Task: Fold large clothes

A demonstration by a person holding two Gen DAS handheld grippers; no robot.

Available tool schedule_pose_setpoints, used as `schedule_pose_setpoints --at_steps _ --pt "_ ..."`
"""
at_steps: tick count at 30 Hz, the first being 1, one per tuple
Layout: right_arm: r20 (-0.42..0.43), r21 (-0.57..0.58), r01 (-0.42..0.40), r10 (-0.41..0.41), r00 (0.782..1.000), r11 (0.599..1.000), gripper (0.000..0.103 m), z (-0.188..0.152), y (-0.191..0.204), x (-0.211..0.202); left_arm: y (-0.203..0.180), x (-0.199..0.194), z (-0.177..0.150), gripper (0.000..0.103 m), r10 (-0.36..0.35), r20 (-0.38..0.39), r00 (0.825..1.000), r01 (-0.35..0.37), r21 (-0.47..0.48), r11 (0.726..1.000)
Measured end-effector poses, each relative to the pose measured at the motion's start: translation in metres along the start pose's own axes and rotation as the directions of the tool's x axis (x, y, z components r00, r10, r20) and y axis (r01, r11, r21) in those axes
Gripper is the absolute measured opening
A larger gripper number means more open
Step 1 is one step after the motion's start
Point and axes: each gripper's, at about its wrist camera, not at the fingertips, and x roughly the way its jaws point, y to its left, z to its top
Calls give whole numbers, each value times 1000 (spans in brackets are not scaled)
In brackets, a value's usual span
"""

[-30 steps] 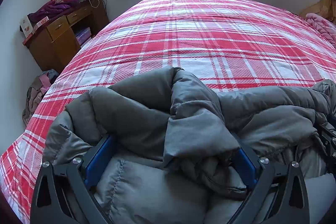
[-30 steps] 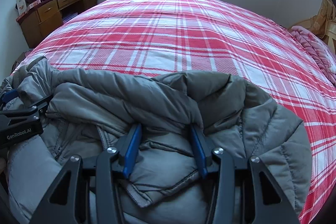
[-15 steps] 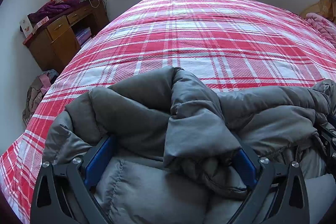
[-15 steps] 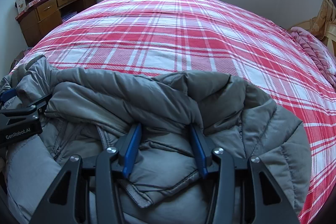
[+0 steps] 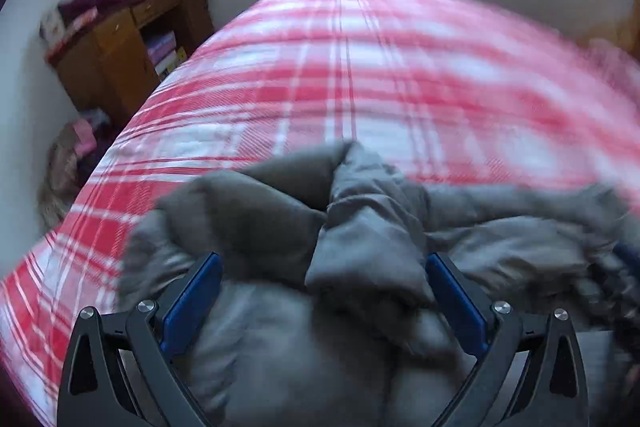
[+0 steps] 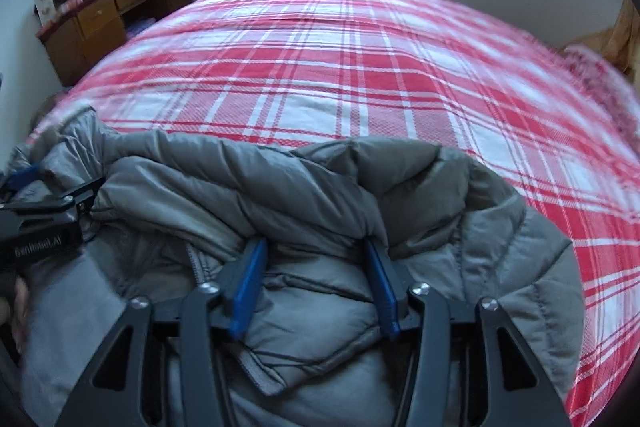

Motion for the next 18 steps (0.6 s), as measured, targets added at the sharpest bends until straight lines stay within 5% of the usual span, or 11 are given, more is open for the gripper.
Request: schedule_pose_setpoints --at_steps 2,7,11,18 --pt "20 52 6 -7 1000 999 78 -6 -14 -20 11 -30 -5 102 -24 39 999 24 0 1000" --pt "49 96 -29 24 998 995 78 -65 -49 -87 35 -106 -69 102 53 92 994 -62 94 994" --pt "10 111 -23 22 1000 994 78 -135 -65 -127 39 -141 -155 102 115 75 990 -127 171 977" --pt "-9 135 -18 19 1000 991 78 -250 -74 -198 49 -183 -261 102 130 16 991 -131 139 982"
